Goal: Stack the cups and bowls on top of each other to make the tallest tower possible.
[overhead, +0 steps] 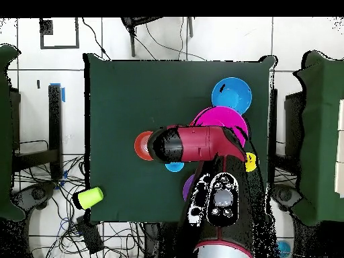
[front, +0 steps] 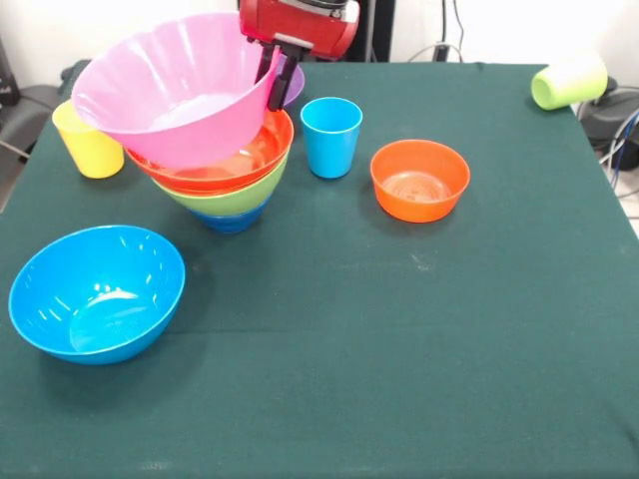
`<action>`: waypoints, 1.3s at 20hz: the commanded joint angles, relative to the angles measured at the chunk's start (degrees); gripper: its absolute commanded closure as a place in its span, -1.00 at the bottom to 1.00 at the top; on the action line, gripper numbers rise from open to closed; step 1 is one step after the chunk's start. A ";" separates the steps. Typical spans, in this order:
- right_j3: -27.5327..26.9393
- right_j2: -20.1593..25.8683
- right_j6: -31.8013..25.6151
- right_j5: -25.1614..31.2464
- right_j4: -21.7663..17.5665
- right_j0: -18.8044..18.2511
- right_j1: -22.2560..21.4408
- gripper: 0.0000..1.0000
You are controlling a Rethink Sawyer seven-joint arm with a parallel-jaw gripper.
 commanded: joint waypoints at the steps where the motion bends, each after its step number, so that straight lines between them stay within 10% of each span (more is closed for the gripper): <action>1: 1.68 1.91 3.51 -4.49 -4.92 1.54 4.79 1.00; 26: 1.01 0.18 3.06 -6.94 -3.49 2.63 7.30 1.00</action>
